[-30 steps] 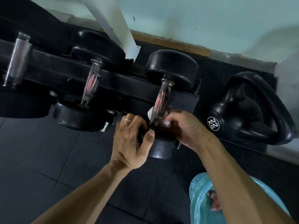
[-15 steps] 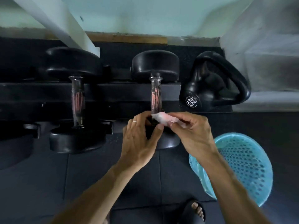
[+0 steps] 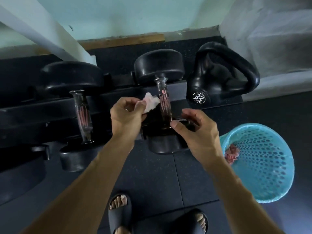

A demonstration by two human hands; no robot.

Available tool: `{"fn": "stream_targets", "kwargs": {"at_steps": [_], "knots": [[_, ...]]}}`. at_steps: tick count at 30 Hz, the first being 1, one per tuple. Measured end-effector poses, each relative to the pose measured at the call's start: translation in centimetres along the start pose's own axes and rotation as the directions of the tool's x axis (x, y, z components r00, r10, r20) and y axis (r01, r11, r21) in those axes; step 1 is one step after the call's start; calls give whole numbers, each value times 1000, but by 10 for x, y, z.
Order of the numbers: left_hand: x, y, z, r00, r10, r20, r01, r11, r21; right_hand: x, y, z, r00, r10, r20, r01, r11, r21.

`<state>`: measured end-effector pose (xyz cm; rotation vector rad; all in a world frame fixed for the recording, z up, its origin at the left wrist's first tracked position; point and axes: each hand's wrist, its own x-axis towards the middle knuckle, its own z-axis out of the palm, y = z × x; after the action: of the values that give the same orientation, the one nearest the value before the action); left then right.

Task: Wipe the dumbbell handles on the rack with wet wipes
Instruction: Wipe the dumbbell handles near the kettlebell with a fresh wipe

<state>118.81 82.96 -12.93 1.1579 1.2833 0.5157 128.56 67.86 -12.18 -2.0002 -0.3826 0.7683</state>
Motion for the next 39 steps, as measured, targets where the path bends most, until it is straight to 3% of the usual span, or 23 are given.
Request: {"fn": "stream_targets", "kwargs": {"at_steps": [3,9,15,21,26,31,36,39], "knots": [[22,-2,21,977,-204,60,211,961,-178,-7,14,16,999,18,-48,-21,998,-65],[32,-7,32,914,-176,365,309,885,-349,-7,24,26,999,-1,-53,-1,999,-38],[46,-5,42,940,-162,301,270,893,-359,-9,24,25,998,-30,-46,27,998,-54],[28,-15,21,924,-130,358,145,989,-14,-9,27,30,994,-55,-97,51,998,-49],[53,3,37,936,-177,305,240,953,-184,-9,29,31,994,-52,-101,48,998,-45],[33,-11,17,878,-226,422,202,974,103,-9,32,33,990,-54,-128,46,997,-62],[62,2,33,950,-171,262,215,965,-151,-8,31,35,990,-56,-127,47,996,-74],[41,-7,24,907,-228,353,239,971,14,-10,30,38,983,-85,-161,60,986,-156]]}}
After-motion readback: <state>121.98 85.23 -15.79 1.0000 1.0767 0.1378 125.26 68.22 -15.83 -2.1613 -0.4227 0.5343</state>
